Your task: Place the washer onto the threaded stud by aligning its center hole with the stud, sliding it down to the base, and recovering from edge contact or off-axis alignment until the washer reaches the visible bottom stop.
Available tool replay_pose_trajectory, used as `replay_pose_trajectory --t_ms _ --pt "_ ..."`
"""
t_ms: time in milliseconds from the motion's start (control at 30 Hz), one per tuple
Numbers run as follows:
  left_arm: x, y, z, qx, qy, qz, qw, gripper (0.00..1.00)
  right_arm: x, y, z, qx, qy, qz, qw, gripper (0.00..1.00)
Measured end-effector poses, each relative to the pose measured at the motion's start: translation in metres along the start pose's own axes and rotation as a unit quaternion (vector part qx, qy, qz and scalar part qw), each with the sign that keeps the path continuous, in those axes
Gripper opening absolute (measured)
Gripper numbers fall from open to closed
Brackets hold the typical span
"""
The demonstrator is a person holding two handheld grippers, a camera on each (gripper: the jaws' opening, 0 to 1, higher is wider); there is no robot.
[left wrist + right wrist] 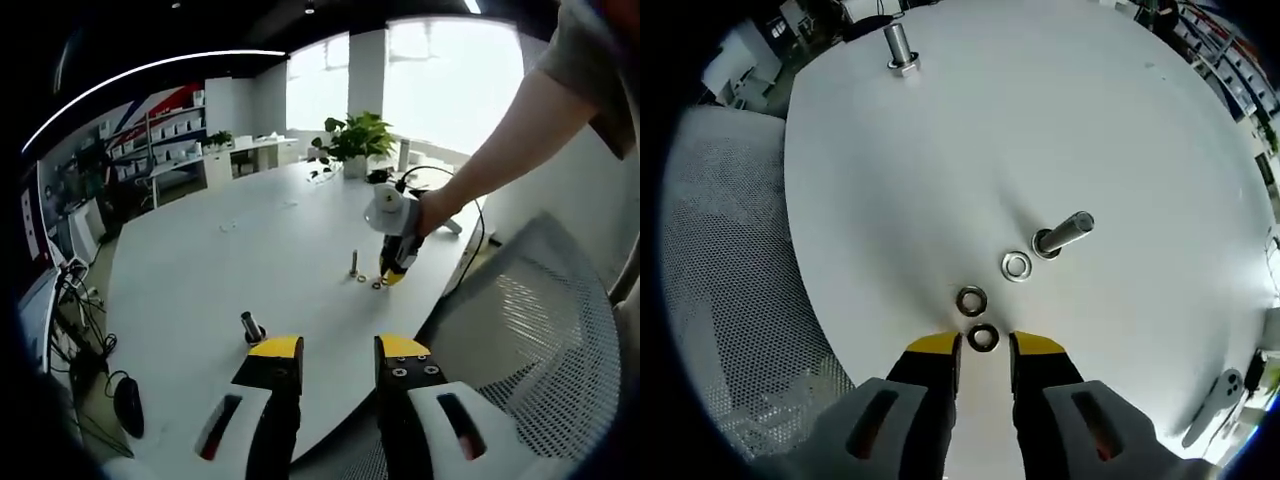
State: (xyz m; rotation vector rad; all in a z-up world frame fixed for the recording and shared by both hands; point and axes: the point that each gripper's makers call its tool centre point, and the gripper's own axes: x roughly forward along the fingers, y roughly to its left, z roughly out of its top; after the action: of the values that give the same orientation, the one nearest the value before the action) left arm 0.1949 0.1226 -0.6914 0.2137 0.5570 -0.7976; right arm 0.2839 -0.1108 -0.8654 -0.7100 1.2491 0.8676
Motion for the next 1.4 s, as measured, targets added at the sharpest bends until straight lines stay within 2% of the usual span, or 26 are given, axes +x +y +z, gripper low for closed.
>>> replay_pose_trajectory --t_ms 100,400,767,833,967,1200,1267,1333,1400 --pt "-0.0002 0.0003 -0.0005 0.000 0.001 0.000 1.0000 0.27 0.0002 -0.0011 -0.0011 -0.026 0.008 -0.006 0.9996 0.19" --pt "0.0003 0.0010 -0.0015 0.001 0.004 0.002 1.0000 0.26 0.0009 -0.0015 -0.0013 -0.030 0.016 -0.002 0.9994 0.19" --pt "0.0003 0.0027 -0.0020 0.000 0.006 0.005 1.0000 0.26 0.0021 -0.0017 0.0006 -0.057 0.070 -0.007 0.9959 0.16" --pt "0.0008 0.0039 -0.0033 0.000 0.009 0.007 0.9999 0.26 0.0021 -0.0017 0.0007 -0.041 0.083 -0.005 0.9957 0.16" --pt "0.0009 0.0034 -0.0033 0.000 0.009 0.006 0.9999 0.26 0.0027 -0.0029 0.0001 -0.042 0.101 -0.004 0.9940 0.16" --pt "0.0006 0.0054 -0.0037 -0.003 0.010 0.010 0.9999 0.26 0.0026 -0.0042 -0.0016 -0.025 0.091 -0.004 0.9955 0.15" --pt "0.0004 0.0051 -0.0033 -0.002 0.009 0.010 0.9999 0.26 0.0024 -0.0035 -0.0014 -0.022 0.087 -0.010 0.9959 0.15" --pt "-0.0001 0.0051 -0.0019 -0.002 0.006 0.011 0.9999 0.26 0.0022 -0.0037 -0.0019 0.019 0.093 -0.031 0.9950 0.15" --pt "-0.0002 0.0055 -0.0025 -0.004 0.007 0.011 0.9999 0.26 0.0030 -0.0032 -0.0002 0.006 0.098 -0.046 0.9941 0.15"
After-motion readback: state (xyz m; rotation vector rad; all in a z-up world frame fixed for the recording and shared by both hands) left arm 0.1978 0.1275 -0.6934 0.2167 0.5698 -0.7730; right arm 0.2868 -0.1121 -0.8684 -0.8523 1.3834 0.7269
